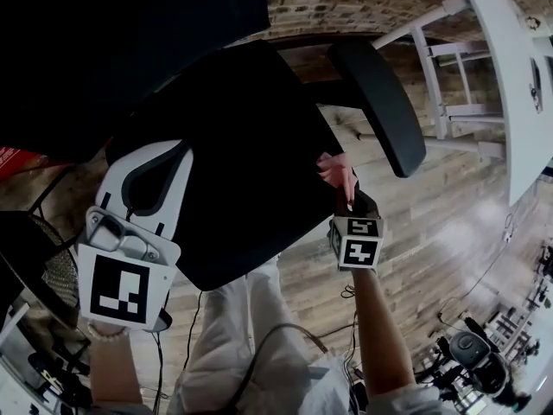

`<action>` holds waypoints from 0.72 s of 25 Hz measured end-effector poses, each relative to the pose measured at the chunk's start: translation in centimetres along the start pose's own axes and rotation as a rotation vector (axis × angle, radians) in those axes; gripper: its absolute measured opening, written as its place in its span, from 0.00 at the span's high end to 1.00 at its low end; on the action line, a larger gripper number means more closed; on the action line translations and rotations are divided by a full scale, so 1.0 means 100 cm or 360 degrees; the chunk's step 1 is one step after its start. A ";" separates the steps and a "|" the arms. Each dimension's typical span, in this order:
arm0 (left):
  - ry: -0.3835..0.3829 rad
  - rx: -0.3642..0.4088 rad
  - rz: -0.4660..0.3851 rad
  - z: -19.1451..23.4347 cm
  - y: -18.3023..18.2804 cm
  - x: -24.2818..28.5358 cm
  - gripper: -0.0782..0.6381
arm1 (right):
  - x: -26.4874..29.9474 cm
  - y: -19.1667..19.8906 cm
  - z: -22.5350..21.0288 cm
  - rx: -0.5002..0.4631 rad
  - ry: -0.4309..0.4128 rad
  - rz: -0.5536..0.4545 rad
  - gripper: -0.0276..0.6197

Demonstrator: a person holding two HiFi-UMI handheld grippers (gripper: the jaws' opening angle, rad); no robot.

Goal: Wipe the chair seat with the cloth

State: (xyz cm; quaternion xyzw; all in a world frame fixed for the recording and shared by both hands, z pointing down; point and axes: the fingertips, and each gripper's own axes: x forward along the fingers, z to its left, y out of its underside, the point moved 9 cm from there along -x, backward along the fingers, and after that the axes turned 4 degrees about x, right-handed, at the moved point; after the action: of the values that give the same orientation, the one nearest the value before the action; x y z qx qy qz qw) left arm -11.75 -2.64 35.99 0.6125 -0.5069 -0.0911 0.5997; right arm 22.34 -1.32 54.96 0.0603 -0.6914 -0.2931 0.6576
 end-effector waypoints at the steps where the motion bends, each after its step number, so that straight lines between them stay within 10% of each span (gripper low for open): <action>1: -0.0005 0.0001 -0.0001 0.000 -0.001 -0.001 0.87 | -0.002 -0.001 -0.004 0.0001 0.0013 -0.0002 0.87; 18: -0.0107 -0.0056 0.0046 0.008 0.018 -0.036 0.87 | -0.004 0.028 0.091 -0.0038 -0.0437 0.0118 0.87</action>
State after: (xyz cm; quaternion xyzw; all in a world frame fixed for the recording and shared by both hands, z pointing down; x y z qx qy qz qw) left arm -14.95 -0.07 35.51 0.5910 -0.5340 -0.1119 0.5942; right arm 14.68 4.13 56.30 -0.0138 -0.7731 -0.2823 0.5678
